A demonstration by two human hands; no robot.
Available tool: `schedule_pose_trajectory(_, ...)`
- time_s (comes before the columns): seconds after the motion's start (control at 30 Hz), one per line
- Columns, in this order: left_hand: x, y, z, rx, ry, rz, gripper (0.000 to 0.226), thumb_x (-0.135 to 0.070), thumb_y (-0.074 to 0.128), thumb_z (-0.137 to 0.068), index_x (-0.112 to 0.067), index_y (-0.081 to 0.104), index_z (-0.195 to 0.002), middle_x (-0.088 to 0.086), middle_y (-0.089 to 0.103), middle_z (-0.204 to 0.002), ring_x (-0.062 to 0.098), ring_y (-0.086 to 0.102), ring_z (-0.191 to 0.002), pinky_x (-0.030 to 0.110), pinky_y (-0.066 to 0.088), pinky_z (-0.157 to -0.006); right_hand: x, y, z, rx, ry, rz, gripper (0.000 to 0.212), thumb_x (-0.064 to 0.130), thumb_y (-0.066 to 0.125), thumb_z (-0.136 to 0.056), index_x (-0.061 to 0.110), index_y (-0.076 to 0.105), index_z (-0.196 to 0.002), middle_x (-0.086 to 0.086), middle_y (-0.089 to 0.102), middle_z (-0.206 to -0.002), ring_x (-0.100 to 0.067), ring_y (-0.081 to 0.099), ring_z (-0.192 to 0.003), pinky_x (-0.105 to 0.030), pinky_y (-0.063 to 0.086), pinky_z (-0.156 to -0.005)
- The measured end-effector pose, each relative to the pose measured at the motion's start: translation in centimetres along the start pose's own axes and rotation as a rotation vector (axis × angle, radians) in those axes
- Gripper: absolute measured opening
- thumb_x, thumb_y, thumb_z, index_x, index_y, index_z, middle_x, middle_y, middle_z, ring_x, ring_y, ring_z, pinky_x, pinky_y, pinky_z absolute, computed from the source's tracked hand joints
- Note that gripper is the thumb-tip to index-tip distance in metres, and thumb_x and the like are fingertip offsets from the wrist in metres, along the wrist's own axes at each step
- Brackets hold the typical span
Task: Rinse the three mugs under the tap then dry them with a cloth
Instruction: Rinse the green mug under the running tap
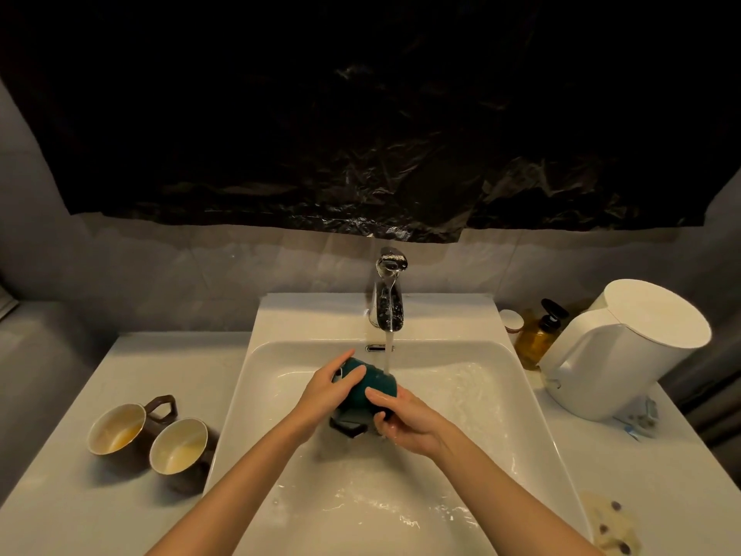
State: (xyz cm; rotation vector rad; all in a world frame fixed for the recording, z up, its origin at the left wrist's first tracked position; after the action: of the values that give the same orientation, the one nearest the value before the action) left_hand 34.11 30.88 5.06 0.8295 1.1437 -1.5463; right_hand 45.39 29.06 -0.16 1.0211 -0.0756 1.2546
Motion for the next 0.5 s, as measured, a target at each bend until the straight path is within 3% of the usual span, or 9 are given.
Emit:
schedule_pose_trajectory(0.1,-0.1,-0.5,-0.1,-0.031,-0.027,0.002,0.046,-0.031,0.052,-0.096,-0.026,0.042,-0.141,0.003,0.044,-0.142,0.019,0.045,-0.123,0.03,0.045,-0.092,1.9,0.4,0.6,-0.025,-0.145,0.359,0.044,0.011,0.077,-0.077,0.016,0.062,-0.119,-0.011,0.069,-0.112,-0.019,0.065,-0.094,-0.018,0.049,-0.056)
schedule_pose_trajectory(0.2,0.7,0.0,0.0,0.041,-0.157,0.05,0.041,-0.046,0.055,-0.091,-0.03,0.053,-0.128,0.002,0.056,-0.128,0.021,0.054,-0.112,0.039,0.052,-0.091,4.0,1.4,1.7,-0.081,-0.319,0.848,0.03,0.013,0.078,-0.076,0.016,0.066,-0.103,0.0,0.072,-0.092,-0.011,0.067,-0.081,-0.02,0.051,-0.06)
schedule_pose_trajectory(0.27,1.0,1.2,0.1,0.146,-0.228,0.115,0.046,-0.061,0.058,-0.082,-0.032,0.055,-0.118,0.001,0.06,-0.118,0.022,0.059,-0.106,0.041,0.056,-0.085,4.8,2.6,2.6,-0.119,-0.424,1.155,0.022,0.015,0.078,-0.073,0.015,0.067,-0.092,0.0,0.069,-0.083,-0.015,0.065,-0.076,-0.028,0.054,-0.06)
schedule_pose_trajectory(0.33,1.2,2.0,0.0,0.187,-0.253,0.176,0.056,-0.063,0.066,-0.074,-0.033,0.053,-0.119,0.001,0.06,-0.117,0.021,0.062,-0.104,0.039,0.059,-0.079,5.0,3.4,3.2,-0.188,-0.498,1.525,0.012,0.019,0.071,-0.076,0.018,0.064,-0.085,-0.002,0.067,-0.081,-0.023,0.062,-0.077,-0.034,0.046,-0.061)
schedule_pose_trajectory(0.43,1.3,2.1,-0.9,0.124,-0.214,0.292,0.047,-0.042,0.071,-0.076,-0.039,0.056,-0.12,0.0,0.059,-0.123,0.021,0.061,-0.106,0.044,0.058,-0.08,5.1,4.6,4.0,-0.239,-0.651,1.933,0.021,0.023,0.061,-0.084,0.026,0.065,-0.104,-0.003,0.069,-0.098,-0.027,0.061,-0.088,-0.033,0.042,-0.066)
schedule_pose_trajectory(0.5,0.8,1.7,-1.3,0.087,-0.144,0.253,0.04,-0.031,0.064,-0.082,-0.042,0.057,-0.119,0.0,0.055,-0.126,0.021,0.056,-0.109,0.045,0.058,-0.081,5.0,4.6,3.6,-0.145,-0.711,2.131,0.032,0.02,0.056,-0.089,0.026,0.061,-0.119,-0.008,0.063,-0.115,-0.03,0.06,-0.098,-0.037,0.046,-0.072)
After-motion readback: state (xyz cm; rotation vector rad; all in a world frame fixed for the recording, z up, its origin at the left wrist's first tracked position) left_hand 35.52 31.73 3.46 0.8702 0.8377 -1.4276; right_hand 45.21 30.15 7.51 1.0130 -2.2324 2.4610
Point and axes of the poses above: each hand's wrist, its own z-axis away from the middle knuckle, its own y-axis out of the palm, x = y × z, the point moved 9 cm from there along -z, towards the middle knuckle
